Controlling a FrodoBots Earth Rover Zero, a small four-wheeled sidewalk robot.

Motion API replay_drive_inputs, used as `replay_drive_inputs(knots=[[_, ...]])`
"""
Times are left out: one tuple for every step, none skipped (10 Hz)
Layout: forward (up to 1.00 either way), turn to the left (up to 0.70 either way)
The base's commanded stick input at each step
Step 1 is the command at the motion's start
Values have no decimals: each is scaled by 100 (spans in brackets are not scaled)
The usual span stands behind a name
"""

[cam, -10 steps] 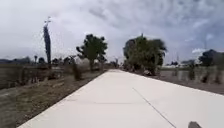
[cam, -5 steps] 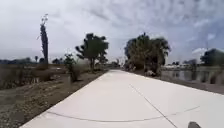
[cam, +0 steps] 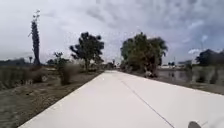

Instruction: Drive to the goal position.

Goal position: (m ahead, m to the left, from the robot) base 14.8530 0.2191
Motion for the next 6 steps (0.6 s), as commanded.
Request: replay_drive_inputs(knots=[[100, 0], [100, 0], [100, 0], [100, 0], [100, 0], [100, 0]])
